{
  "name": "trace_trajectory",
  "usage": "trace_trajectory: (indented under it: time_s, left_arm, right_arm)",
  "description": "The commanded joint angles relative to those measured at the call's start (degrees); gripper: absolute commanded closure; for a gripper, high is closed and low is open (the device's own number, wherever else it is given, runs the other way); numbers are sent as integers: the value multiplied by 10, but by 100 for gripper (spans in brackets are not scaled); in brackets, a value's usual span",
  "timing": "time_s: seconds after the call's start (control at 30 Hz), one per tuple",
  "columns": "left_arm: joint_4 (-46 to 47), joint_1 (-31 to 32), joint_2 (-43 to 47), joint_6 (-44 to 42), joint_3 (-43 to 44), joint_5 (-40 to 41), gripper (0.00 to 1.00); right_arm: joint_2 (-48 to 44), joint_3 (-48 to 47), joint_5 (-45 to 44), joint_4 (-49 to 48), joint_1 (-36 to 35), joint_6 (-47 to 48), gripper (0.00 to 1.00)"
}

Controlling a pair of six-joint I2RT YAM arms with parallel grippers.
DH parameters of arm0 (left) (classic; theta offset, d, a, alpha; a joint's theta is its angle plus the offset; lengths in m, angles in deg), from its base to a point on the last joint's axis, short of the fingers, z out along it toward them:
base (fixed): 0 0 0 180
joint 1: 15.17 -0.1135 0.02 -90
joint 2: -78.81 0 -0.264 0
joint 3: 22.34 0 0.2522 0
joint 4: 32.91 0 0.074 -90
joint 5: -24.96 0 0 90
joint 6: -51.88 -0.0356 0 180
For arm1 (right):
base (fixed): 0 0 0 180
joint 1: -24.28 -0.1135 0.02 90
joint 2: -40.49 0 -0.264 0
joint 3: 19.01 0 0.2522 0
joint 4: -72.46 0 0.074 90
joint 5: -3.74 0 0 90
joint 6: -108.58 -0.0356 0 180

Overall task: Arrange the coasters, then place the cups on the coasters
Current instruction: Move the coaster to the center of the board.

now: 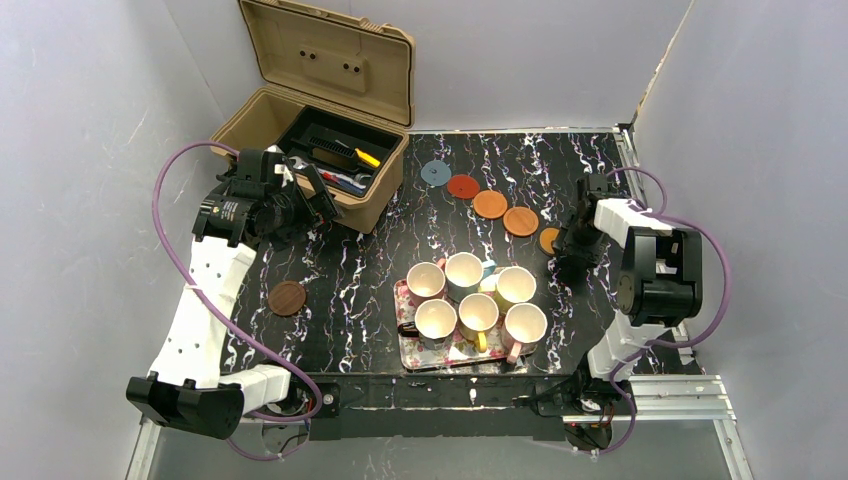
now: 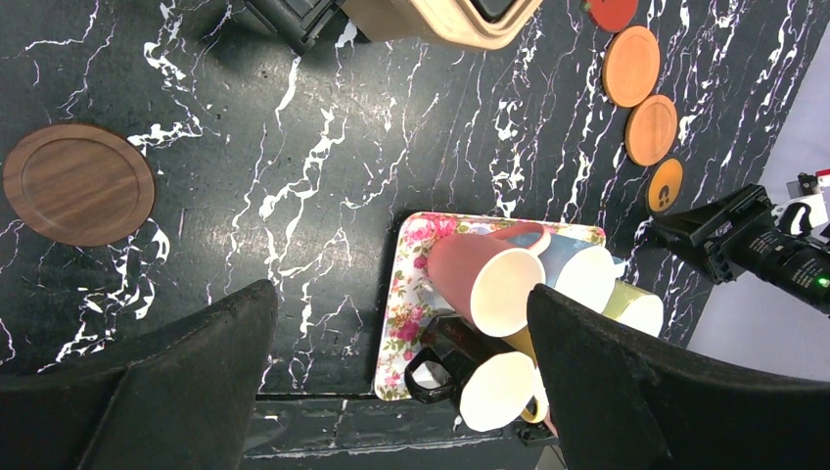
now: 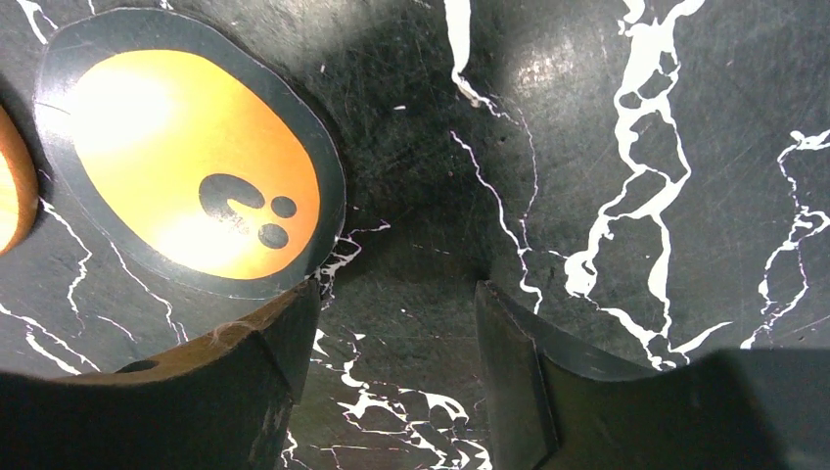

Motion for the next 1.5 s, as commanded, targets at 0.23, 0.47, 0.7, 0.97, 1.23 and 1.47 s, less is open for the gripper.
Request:
trace_trajectory:
  time_s: [0.23,0.47,0.7,0.97,1.23,1.47]
  left_arm:
    - [-5,0,11,-1,-6,-2,2]
    - [-8,0,9,-1,-6,-1,2]
    - [-22,0,15,-1,-9,6,2]
    - [-69,-55,53,45,-60,34,2]
    - [-68,-151,65,72,-138,-8,2]
    - [5,-177,55,81,-220,-19,2]
  right_arm:
    - [41,-22,-2,-14,-8,7,33]
    - [45,-24,-3,-15,-8,7,34]
    - [30,-27,-6,-6,-9,6,30]
    - [-4,-34,-4,-1,-8,-3,19]
    - [-36,-49,9,-16,-8,2,15]
    - [-88,-33,9,-41,-9,4,13]
